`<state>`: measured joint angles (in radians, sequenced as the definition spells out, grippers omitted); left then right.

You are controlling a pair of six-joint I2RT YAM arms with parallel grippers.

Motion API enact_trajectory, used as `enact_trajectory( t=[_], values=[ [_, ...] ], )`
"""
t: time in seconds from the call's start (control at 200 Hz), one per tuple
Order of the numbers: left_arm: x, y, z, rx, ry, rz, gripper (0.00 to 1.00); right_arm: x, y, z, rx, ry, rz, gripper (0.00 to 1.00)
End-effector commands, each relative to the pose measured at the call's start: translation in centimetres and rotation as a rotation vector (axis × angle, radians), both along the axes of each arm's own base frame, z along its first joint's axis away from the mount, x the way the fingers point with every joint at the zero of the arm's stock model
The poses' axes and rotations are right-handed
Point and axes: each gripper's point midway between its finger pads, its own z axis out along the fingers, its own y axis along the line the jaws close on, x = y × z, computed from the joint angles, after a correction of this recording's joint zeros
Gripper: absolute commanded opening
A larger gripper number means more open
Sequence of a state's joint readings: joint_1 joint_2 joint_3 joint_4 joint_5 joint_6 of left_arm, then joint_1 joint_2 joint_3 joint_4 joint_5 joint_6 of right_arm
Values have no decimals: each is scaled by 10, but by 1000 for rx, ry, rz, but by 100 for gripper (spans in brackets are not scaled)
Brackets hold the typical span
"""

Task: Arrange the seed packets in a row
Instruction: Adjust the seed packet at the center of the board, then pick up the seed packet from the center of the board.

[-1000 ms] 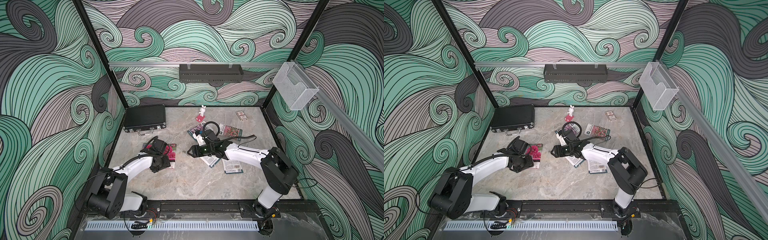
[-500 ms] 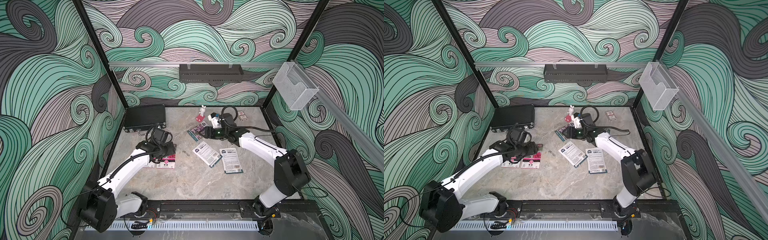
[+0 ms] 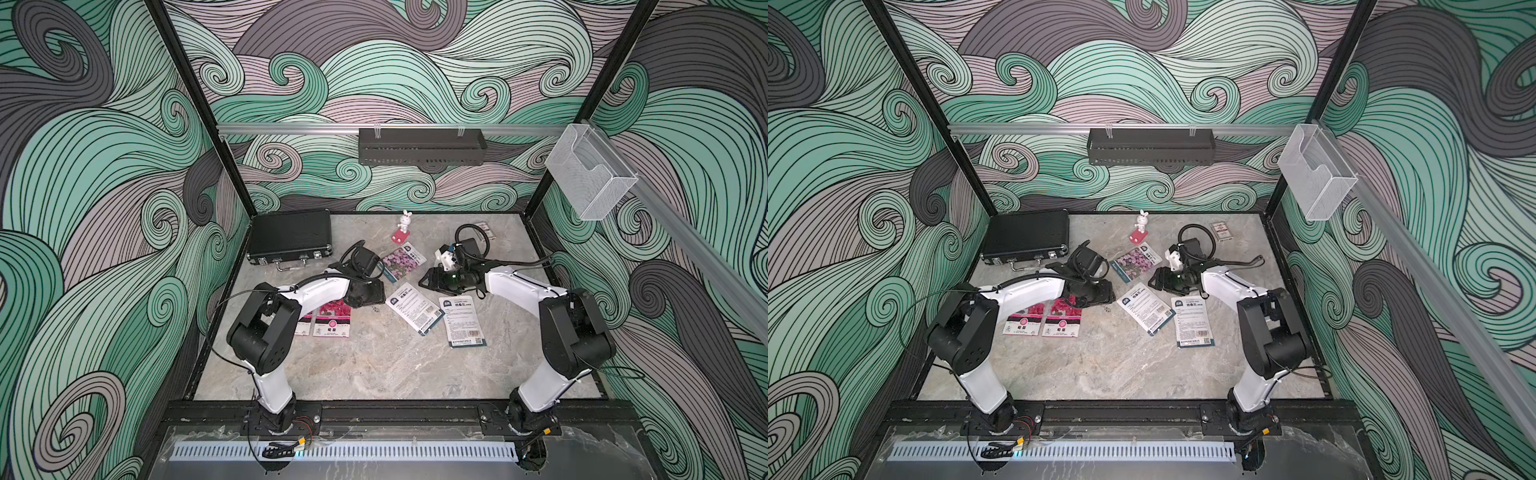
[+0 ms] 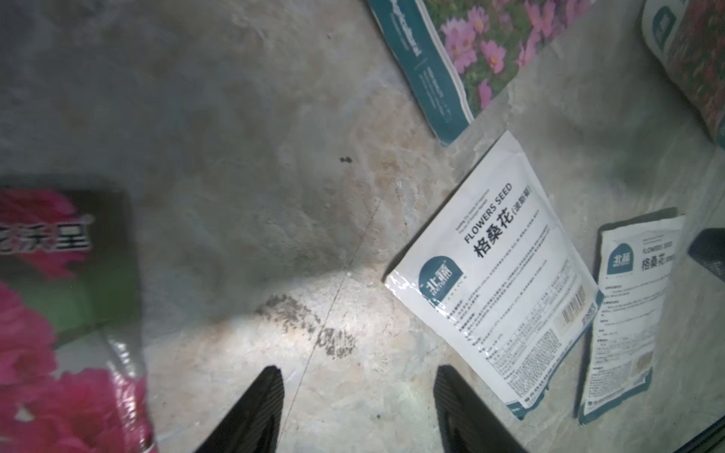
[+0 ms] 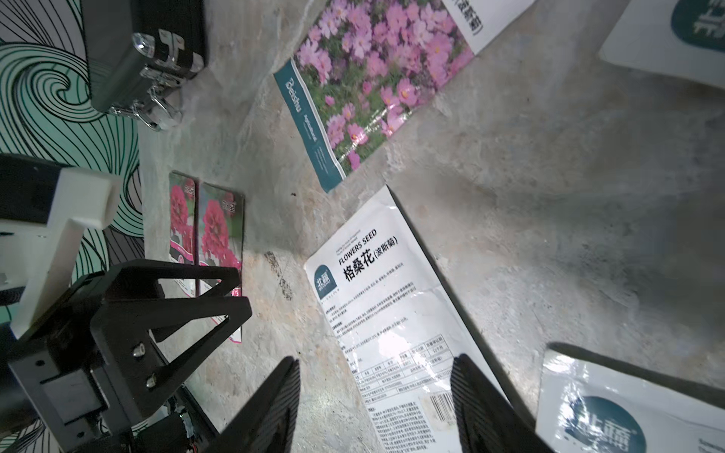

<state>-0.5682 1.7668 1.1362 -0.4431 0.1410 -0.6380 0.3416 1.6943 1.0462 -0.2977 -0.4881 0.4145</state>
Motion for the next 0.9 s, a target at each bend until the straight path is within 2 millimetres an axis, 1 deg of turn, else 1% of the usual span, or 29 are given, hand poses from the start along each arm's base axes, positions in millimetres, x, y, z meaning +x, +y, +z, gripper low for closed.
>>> enact_trajectory(
  t=[0.0,0.13,0.225,0.26,0.33,0.41,0.505,0.575,0.685,0.891],
  values=[
    [7,-15,5,-69,-29,-3,63,-7,-12,1,-66,-27,18,64],
    [2,-24,-6,-127,-19,3,63,-8,-17,-7,-101,-21,18,64],
    [1,-31,-14,-143,-16,-3,64,-14,-17,-10,-93,-5,18,64],
    [3,-32,-15,-142,-20,-8,64,-22,-20,-11,-104,19,16,64],
    [7,-35,-17,-136,-25,-24,64,-30,-24,-5,-109,5,6,64],
    [11,-37,-21,-127,-21,-37,64,-42,-26,-2,-116,9,0,63],
    [13,-40,-27,-124,-12,-43,65,-54,-28,-5,-132,28,3,63],
    [13,-41,-30,-125,-4,-43,64,-62,-29,-13,-146,50,9,63],
    [10,-43,-36,-129,4,-48,65,-66,-27,-21,-148,68,16,63],
    [6,-51,-41,-154,6,-63,65,-63,-20,-34,-156,96,39,63]
  ],
)
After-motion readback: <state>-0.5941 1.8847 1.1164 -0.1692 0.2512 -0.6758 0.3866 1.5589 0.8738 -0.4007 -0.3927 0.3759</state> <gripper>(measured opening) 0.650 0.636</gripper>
